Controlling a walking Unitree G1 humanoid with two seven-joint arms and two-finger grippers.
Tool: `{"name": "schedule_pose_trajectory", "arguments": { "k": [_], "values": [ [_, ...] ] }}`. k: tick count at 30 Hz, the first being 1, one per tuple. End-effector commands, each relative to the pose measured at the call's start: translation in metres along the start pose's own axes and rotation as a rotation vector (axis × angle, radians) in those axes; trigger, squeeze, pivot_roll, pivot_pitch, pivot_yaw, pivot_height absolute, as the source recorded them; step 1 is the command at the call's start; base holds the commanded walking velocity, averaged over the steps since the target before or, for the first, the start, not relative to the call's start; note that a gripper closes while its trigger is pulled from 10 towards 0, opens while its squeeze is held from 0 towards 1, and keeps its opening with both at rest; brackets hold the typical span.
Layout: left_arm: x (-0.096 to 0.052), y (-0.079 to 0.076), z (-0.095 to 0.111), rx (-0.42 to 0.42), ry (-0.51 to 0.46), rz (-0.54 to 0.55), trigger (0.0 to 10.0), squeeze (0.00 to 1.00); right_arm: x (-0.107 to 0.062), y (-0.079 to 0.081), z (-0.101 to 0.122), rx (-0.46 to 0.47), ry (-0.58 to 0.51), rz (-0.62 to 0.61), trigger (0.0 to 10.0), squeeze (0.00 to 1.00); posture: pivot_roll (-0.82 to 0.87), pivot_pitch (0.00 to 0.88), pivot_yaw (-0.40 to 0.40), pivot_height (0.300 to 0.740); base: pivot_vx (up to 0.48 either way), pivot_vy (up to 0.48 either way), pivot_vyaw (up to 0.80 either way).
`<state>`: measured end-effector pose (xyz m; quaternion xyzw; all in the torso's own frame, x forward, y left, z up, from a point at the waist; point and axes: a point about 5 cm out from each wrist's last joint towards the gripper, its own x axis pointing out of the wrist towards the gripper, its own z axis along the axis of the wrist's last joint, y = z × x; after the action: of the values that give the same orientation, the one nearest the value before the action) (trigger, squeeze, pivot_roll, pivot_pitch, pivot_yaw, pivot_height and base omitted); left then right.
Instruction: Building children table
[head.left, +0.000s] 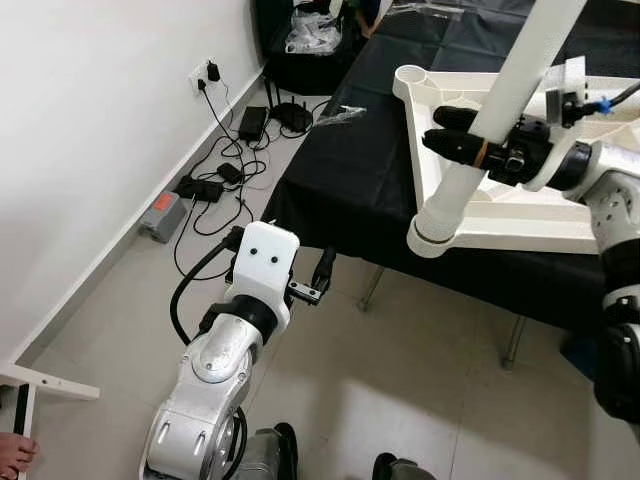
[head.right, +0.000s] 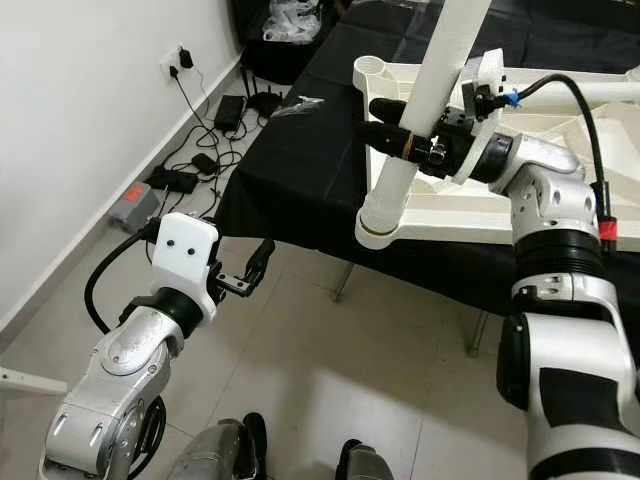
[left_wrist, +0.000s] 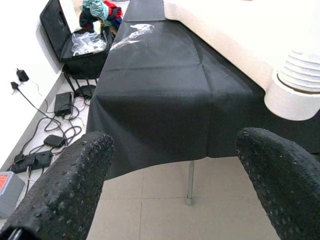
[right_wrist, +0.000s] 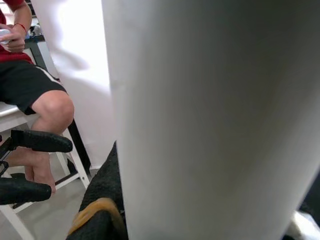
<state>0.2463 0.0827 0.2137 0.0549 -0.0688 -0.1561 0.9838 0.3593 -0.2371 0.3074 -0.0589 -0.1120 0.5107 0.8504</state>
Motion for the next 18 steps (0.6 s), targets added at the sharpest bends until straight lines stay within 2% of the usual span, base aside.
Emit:
{"name": "schedule_pose_trajectory", "arguments": {
  "k": [1,5,11,18],
  "values": [
    [-0.0029,-0.0005,-0.0010,0.000,0.011,-0.004,10.0,0.00,-0.0014,0.0027,-0.0020,-0.016,-0.011,0.017,10.0,0.00,0.20,0.263,0.011,0.740,0.000,0.000,0.00],
    [-0.0027,-0.0005,-0.0006,0.000,0.010,-0.003,10.0,0.00,-0.0014,0.0031,-0.0026,-0.019,-0.008,0.019,10.0,0.00,0.20,0.263,0.011,0.740,0.000,0.000,0.00],
    [-0.0021,0.0003,0.0008,0.003,0.003,0.002,10.0,0.00,0.0025,0.0055,-0.0007,-0.102,0.018,-0.009,10.0,0.00,0.20,0.272,0.005,0.740,0.000,0.000,0.00],
    [-0.0018,0.0008,0.0010,0.006,0.003,0.002,10.0,0.00,0.0059,0.0085,-0.0001,-0.136,0.038,-0.016,10.0,0.00,0.20,0.276,0.005,0.740,0.000,0.000,0.00]
  ]
}}
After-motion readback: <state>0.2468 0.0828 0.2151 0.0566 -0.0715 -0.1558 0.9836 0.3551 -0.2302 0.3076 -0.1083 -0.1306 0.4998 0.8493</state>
